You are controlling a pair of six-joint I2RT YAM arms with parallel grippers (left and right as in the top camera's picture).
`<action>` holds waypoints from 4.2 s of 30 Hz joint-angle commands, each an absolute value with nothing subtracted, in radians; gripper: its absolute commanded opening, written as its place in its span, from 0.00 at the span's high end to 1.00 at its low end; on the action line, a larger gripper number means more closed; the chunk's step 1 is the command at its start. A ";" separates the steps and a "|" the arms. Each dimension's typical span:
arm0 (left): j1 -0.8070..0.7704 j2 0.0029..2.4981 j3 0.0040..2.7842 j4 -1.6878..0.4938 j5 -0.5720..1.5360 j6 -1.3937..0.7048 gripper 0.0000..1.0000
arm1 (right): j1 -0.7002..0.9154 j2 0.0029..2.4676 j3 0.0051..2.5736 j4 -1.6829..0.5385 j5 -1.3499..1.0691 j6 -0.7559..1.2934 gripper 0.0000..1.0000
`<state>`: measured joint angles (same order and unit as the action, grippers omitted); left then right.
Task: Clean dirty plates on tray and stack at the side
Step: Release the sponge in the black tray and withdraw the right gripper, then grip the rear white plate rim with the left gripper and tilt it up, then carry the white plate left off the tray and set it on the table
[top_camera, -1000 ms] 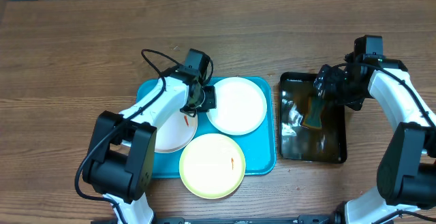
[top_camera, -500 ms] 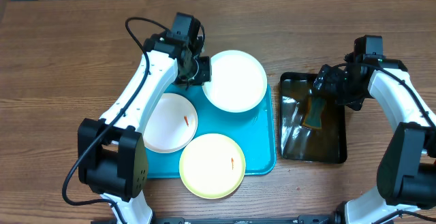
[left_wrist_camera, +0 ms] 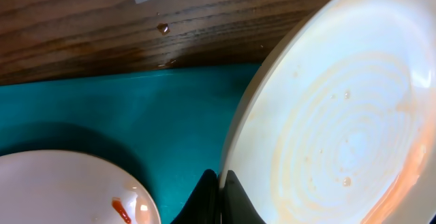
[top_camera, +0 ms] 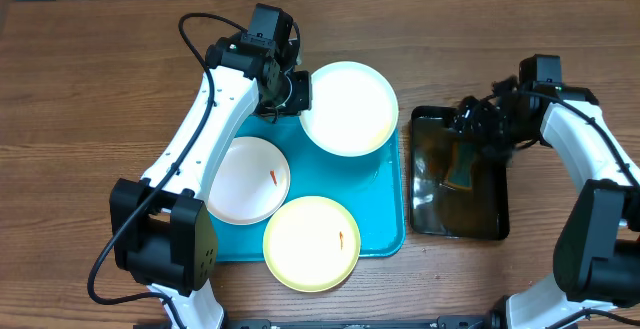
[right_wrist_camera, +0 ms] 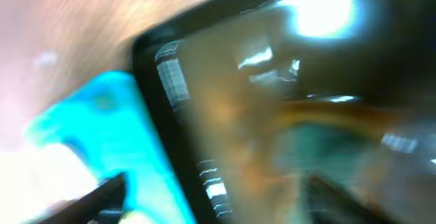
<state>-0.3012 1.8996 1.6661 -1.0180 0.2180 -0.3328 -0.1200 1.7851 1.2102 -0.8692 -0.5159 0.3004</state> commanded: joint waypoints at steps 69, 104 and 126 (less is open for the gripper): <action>-0.382 1.895 1.692 -0.967 0.152 -0.313 0.96 | -0.272 1.794 1.123 -0.824 -0.308 0.284 0.92; -1.076 1.895 1.775 -0.587 -1.227 0.187 0.96 | -0.480 1.794 1.217 -0.707 -0.308 0.287 0.00; -1.081 1.897 1.769 -0.730 -0.811 -0.159 0.96 | -0.480 1.794 1.217 -0.707 -0.308 0.287 0.00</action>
<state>-1.1267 1.9003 1.7588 -0.6678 -1.1130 0.1741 -0.4808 1.7927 1.1988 -0.7105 -0.3069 0.2874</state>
